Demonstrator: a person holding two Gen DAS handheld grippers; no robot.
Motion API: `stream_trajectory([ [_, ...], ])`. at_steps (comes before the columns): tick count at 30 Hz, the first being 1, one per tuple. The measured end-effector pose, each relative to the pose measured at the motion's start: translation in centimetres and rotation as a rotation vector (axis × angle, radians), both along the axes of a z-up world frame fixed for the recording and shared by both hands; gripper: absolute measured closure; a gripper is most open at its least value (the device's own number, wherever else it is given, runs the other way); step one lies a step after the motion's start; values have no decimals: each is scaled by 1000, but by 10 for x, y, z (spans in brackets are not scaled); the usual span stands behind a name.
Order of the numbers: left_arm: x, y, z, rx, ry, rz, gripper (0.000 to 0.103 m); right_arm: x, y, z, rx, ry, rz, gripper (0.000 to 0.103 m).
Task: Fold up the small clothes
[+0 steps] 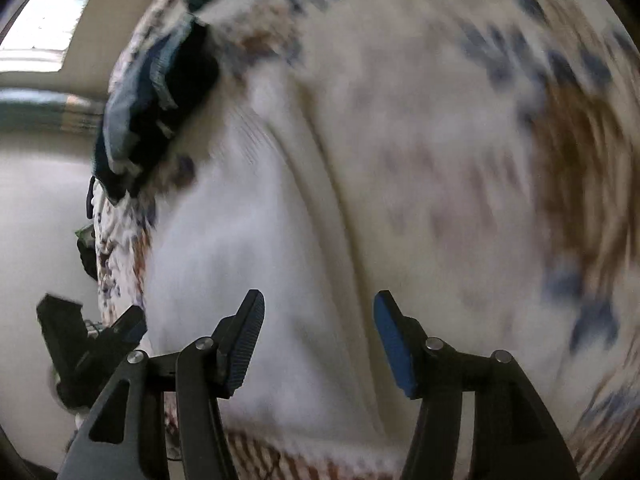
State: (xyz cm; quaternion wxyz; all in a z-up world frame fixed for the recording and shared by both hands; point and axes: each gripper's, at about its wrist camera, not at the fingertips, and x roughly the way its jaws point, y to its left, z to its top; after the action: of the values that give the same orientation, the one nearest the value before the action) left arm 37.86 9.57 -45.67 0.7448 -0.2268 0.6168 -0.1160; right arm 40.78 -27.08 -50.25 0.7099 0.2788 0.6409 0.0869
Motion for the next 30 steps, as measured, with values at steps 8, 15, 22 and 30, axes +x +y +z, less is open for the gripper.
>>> stream_trajectory([
  [8, 47, -13, -9, 103, -121, -111, 97, 70, 44, -9, -193, -106, 86, 93],
  [15, 39, 12, -3, 164, -147, -36, 101, 57, 28, 4, -204, -150, 15, 95],
  [22, 33, 38, -15, -113, -23, 68, 96, 70, 25, -20, -126, 28, 48, 77],
  [30, -6, 22, -27, -148, 10, 70, 78, 29, 11, -33, -4, 108, 57, 50],
])
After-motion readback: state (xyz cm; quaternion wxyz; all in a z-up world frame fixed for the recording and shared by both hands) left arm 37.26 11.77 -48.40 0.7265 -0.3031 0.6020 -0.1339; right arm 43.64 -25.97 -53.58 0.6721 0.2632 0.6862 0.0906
